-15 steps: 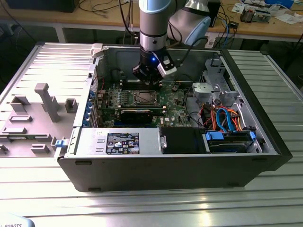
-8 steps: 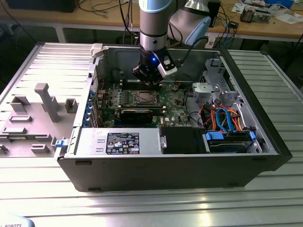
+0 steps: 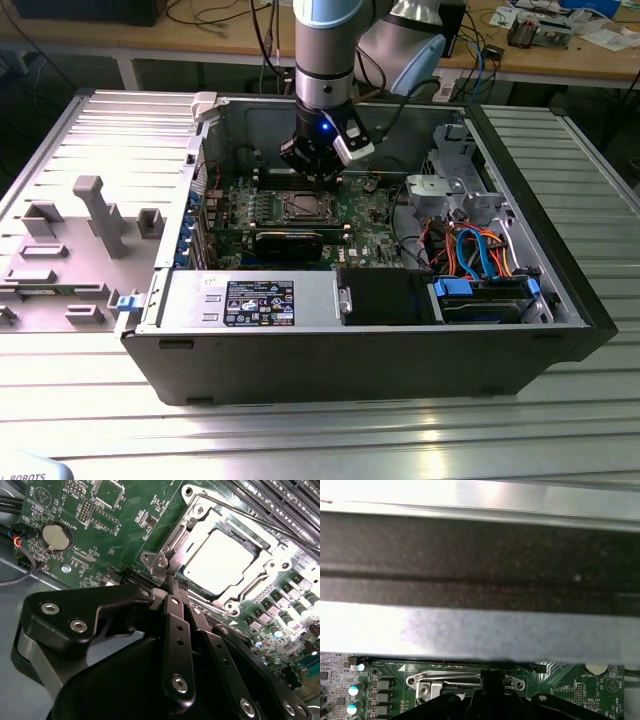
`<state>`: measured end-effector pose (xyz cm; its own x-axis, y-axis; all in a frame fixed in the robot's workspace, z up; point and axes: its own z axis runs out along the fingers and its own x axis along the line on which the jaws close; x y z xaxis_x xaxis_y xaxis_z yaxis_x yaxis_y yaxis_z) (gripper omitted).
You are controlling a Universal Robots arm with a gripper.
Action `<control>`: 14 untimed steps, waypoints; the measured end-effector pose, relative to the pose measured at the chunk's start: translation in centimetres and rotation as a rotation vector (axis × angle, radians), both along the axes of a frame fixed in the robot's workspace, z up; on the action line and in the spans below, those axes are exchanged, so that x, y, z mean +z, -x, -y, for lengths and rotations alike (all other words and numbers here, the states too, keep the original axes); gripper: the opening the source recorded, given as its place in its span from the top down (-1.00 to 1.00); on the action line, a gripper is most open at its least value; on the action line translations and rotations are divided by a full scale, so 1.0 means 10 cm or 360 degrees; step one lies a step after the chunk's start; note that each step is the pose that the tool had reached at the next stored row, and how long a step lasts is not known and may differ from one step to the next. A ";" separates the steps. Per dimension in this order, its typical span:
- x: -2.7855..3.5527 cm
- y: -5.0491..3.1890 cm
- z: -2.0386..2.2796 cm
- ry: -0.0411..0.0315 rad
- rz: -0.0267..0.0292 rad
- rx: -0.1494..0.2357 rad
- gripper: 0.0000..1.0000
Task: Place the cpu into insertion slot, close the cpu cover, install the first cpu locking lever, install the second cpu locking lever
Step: 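Install the second cpu locking lever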
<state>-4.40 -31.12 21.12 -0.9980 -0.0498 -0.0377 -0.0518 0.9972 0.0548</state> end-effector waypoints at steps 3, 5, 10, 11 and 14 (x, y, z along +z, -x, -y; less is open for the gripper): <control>-0.001 0.000 0.013 0.0000 0.00001 0.0000 0.79; -0.001 0.000 0.013 0.0000 0.00001 -0.0001 0.79; -0.001 0.000 0.015 0.0000 0.00001 0.0000 0.79; -0.001 0.000 0.015 0.0000 0.00001 0.0000 0.79; 0.126 0.000 0.038 0.0011 0.00000 0.0000 0.79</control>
<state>-4.40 -31.50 22.38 -0.9981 -0.0498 -0.0374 -0.0516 0.9975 0.0478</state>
